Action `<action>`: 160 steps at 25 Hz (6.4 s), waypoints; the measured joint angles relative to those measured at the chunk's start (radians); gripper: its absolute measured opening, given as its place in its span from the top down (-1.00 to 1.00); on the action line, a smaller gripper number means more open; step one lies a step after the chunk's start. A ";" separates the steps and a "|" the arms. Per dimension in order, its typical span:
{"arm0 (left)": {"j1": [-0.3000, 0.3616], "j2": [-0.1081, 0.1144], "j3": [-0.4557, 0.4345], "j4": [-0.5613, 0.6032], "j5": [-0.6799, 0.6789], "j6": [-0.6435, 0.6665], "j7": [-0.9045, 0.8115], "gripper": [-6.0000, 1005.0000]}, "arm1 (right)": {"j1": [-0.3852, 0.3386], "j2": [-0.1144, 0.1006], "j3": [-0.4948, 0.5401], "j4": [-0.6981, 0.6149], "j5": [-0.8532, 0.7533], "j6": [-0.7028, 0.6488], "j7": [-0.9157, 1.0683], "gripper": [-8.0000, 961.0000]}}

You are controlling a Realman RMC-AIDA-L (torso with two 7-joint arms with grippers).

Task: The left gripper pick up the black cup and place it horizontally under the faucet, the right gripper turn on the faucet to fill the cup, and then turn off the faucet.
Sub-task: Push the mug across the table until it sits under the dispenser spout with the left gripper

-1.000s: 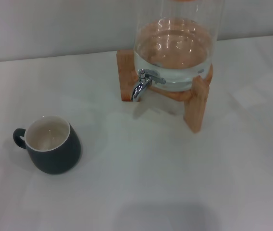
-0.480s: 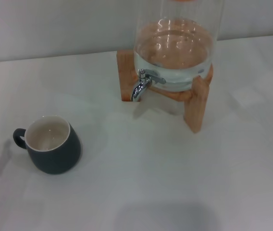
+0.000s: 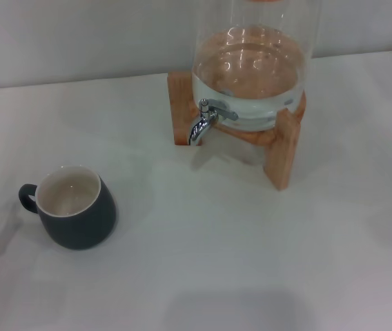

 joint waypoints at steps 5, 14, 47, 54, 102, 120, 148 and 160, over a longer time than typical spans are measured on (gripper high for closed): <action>-0.019 -0.001 0.000 -0.002 0.051 0.042 0.002 -0.65 | 0.005 -0.004 0.000 0.001 0.002 -0.001 0.000 -0.48; -0.046 -0.002 0.000 -0.004 0.090 0.099 0.003 -0.64 | 0.007 -0.006 0.007 0.003 0.003 -0.002 0.000 -0.48; -0.064 0.001 0.002 0.005 0.129 0.136 -0.003 -0.58 | 0.002 -0.004 0.015 0.006 0.002 -0.003 0.000 -0.48; -0.081 0.003 0.002 0.004 0.129 0.162 -0.005 -0.56 | 0.000 -0.003 0.017 0.006 0.006 -0.003 0.000 -0.48; -0.109 0.003 0.002 0.007 0.208 0.179 -0.036 0.52 | -0.006 0.002 0.026 0.003 0.014 0.006 0.000 -0.47; -0.109 0.001 0.002 0.007 0.224 0.124 -0.035 0.78 | -0.007 0.002 0.026 0.005 0.015 0.007 0.000 -0.47; -0.239 0.000 0.002 0.000 0.260 0.183 -0.114 0.73 | -0.007 0.007 0.026 0.006 0.015 0.023 0.000 -0.47; -0.306 -0.004 0.003 -0.002 0.380 0.236 -0.200 0.71 | -0.007 0.010 0.026 0.006 0.015 0.029 0.000 -0.47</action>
